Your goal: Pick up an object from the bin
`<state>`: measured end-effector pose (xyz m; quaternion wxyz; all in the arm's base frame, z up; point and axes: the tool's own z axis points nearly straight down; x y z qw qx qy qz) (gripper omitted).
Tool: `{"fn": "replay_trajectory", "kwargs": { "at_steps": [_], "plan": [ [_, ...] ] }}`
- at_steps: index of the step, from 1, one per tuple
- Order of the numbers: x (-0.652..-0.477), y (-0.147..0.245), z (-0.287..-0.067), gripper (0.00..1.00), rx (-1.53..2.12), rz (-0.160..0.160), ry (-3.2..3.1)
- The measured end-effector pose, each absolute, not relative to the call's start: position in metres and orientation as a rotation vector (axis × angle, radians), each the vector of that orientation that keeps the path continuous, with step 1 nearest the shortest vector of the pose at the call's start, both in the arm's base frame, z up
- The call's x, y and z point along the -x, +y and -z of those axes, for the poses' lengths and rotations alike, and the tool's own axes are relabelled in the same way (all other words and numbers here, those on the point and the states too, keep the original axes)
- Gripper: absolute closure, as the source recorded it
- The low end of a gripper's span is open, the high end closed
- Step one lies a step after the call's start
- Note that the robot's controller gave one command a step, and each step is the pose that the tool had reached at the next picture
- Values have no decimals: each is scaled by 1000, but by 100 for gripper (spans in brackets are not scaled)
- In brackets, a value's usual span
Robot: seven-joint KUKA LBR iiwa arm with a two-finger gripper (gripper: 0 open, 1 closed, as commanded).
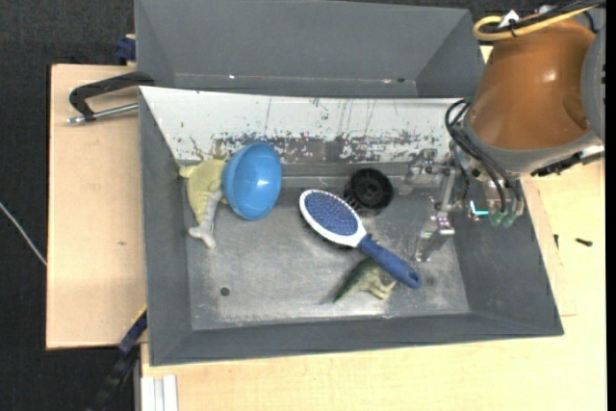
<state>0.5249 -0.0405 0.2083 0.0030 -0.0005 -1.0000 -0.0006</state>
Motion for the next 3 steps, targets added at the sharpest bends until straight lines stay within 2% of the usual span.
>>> {"fn": "replay_trajectory", "kwargs": {
  "at_steps": [1, 2, 3],
  "plan": [
    [-525, -35, -76, 0, -569, 0, -3091],
    [-526, -35, -77, 100, -569, -2, -3092],
    [-519, -47, -212, 100, -811, -6, -3048]
  ]
}}
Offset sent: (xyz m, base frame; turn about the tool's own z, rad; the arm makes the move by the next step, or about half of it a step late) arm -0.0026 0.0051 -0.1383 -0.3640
